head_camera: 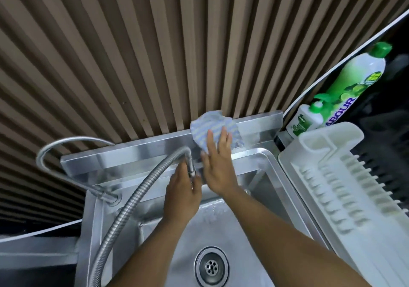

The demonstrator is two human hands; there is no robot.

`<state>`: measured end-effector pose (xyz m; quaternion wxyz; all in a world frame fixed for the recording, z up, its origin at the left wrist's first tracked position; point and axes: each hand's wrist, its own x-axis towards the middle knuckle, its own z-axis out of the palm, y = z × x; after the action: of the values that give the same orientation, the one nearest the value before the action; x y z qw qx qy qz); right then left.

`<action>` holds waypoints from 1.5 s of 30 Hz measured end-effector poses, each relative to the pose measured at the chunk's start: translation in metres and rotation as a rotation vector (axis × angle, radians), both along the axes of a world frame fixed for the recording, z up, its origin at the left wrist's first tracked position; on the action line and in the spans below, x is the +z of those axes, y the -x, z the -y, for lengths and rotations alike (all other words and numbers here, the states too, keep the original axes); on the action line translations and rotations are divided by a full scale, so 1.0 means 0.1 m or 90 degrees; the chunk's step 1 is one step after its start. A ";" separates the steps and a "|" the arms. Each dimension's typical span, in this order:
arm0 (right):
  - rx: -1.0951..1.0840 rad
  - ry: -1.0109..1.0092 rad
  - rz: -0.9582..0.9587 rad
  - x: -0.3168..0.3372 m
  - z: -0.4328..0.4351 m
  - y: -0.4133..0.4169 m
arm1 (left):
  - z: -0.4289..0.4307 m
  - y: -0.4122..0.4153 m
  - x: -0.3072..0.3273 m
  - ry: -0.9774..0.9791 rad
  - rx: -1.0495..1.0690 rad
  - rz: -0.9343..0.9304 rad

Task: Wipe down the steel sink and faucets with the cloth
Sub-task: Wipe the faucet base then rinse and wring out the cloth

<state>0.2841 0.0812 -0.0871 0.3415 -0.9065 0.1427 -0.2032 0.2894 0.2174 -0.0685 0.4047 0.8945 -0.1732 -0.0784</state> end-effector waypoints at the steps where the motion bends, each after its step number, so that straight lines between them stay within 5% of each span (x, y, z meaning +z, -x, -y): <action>1: -0.017 0.024 -0.012 -0.03 -0.03 -0.05 | 0.01 0.00 0.01 -0.007 0.016 0.001; 8: -0.443 -0.221 0.029 0.24 0.88 -0.46 | 0.03 -0.02 0.03 -0.006 0.014 0.012; 11: -0.520 -0.299 0.062 0.33 1.17 -0.49 | 0.06 -0.02 0.05 -0.022 0.028 0.006; 13: -0.447 -0.241 0.034 0.22 1.05 -0.44 | 0.06 -0.02 0.04 -0.032 0.031 0.006; 18: -0.001 0.148 0.000 -0.20 0.17 -0.08 | 0.04 -0.02 0.04 -0.004 0.032 0.007; 22: 0.024 0.246 -0.028 -0.26 0.23 -0.08 | 0.03 -0.02 0.03 0.020 0.022 0.017; 32: -0.588 -0.435 0.091 0.42 1.43 -0.54 | 0.05 -0.02 0.04 0.009 0.026 0.020; 35: -0.568 -0.437 0.076 0.40 1.10 -0.54 | 0.05 -0.01 0.07 0.013 0.026 0.004; 37: -0.437 -0.478 0.044 0.17 0.62 -0.50 | 0.04 0.00 0.08 0.050 0.034 -0.016; 41: -0.278 -0.732 0.061 -0.12 -0.20 -0.45 | 0.05 0.03 0.12 0.101 0.039 -0.033; 45: -0.387 -0.763 0.127 -0.08 0.14 -0.54 | 0.04 0.03 0.11 0.088 0.035 -0.021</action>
<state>0.3383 0.0670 -0.0953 0.7243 -0.4570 0.4469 -0.2584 0.2863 0.2131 -0.0578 0.4702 0.8675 -0.1467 -0.0699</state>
